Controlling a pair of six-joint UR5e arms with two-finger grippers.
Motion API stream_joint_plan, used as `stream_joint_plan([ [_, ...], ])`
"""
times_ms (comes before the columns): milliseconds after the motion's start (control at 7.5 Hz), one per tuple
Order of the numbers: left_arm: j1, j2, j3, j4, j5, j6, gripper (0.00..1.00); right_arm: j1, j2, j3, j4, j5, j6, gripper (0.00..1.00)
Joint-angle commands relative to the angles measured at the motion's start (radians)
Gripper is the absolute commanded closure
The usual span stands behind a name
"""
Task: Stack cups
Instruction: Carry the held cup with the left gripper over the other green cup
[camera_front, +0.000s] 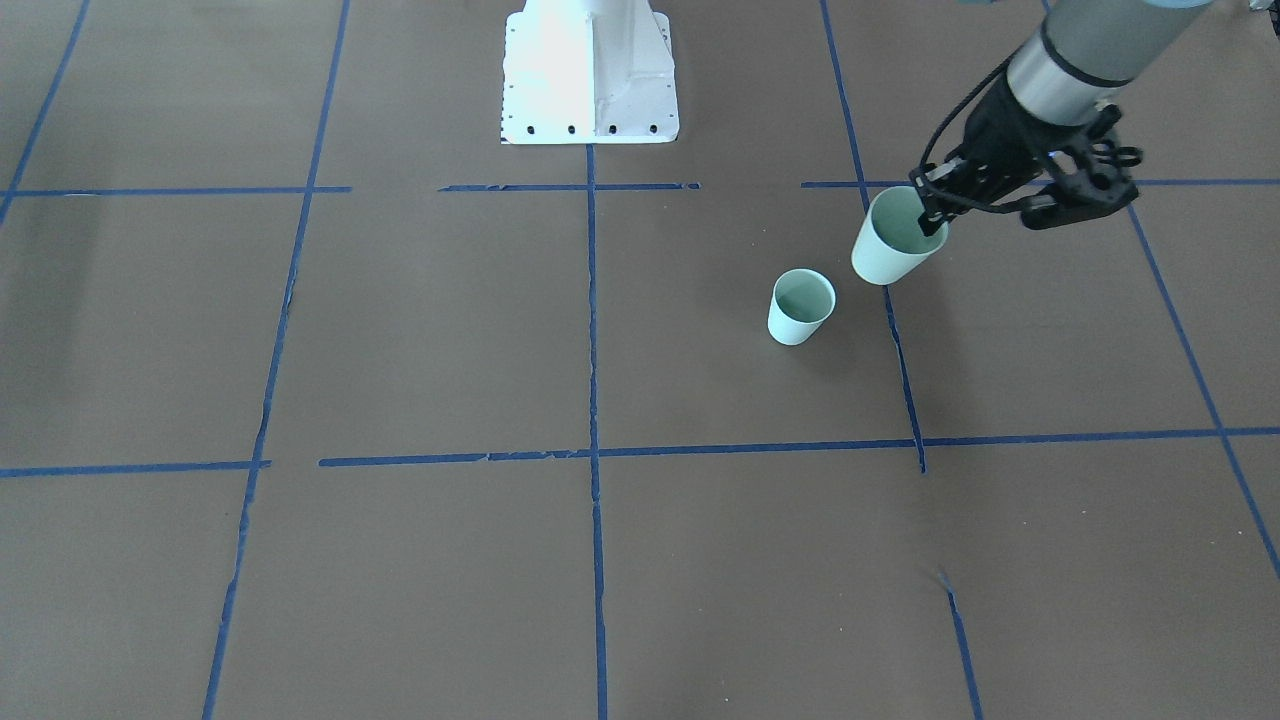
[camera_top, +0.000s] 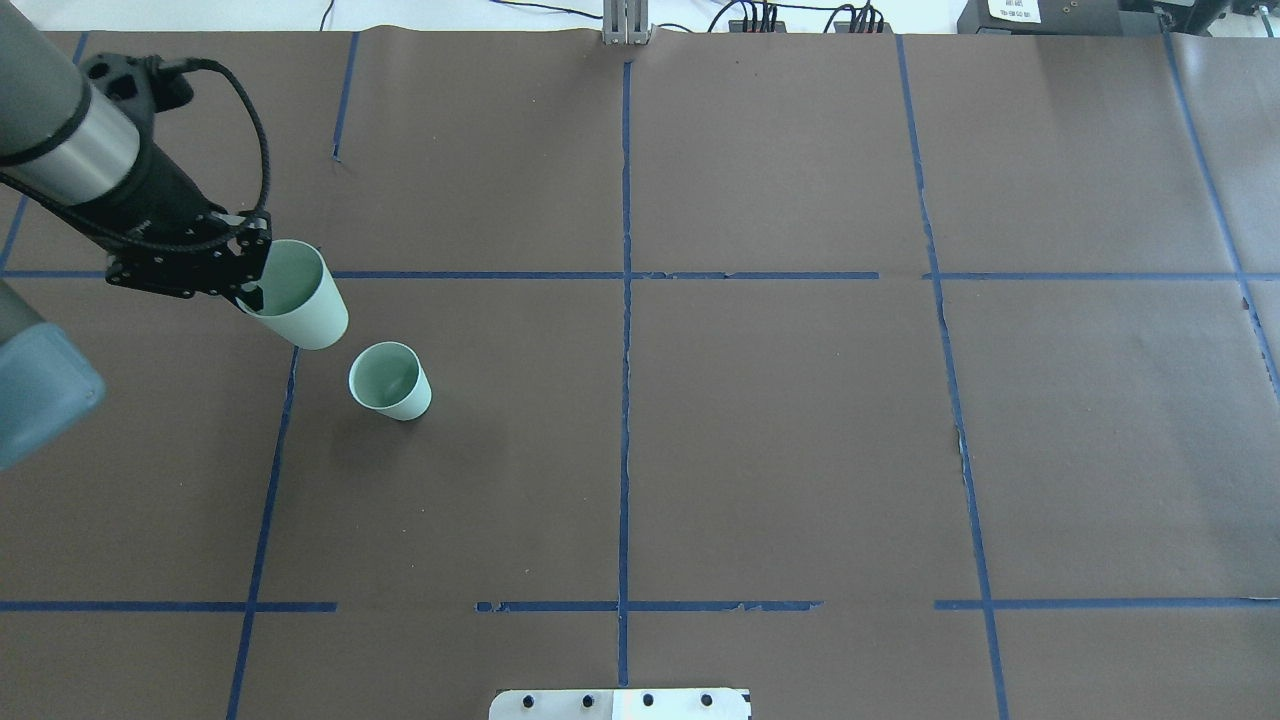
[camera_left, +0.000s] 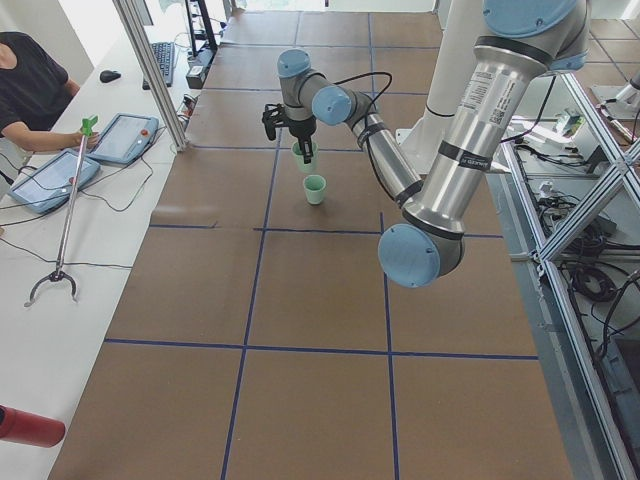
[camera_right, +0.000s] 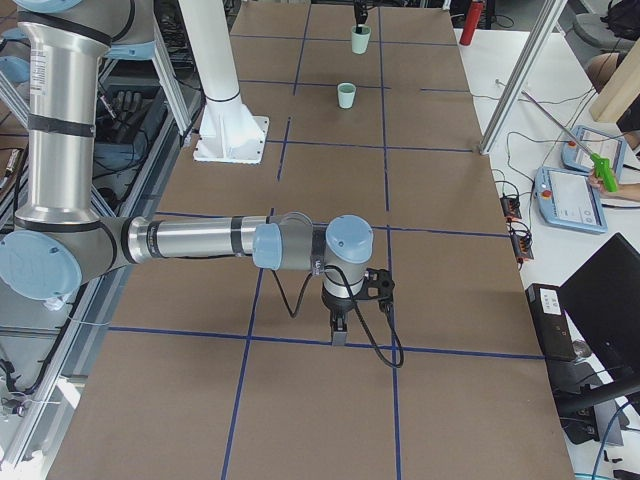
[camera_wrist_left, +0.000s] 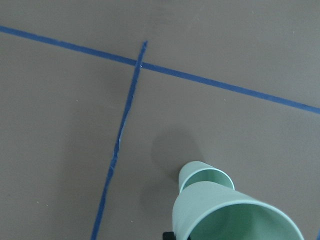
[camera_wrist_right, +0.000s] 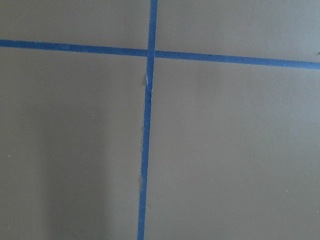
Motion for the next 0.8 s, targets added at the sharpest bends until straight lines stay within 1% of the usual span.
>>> stream_joint_plan([
  [0, 0.046, -0.013, 0.088, -0.118, 0.016, -0.05, 1.0, 0.0, 0.0, 0.0, 0.0, 0.0, 0.0, 0.0],
  [267, 0.052, -0.002, 0.125, -0.174, 0.016, -0.05, 1.0, 0.0, 0.0, 0.0, 0.0, 0.0, 0.0, 0.0],
  [533, 0.079, 0.004, 0.141, -0.177, 0.05, -0.055, 1.0, 0.0, 0.0, 0.0, 0.001, 0.0, 0.001, 0.0],
  [667, 0.087, 0.007, 0.142, -0.185, 0.05, -0.055, 1.0, 0.0, 0.0, 0.0, 0.001, 0.0, 0.0, 0.0],
])
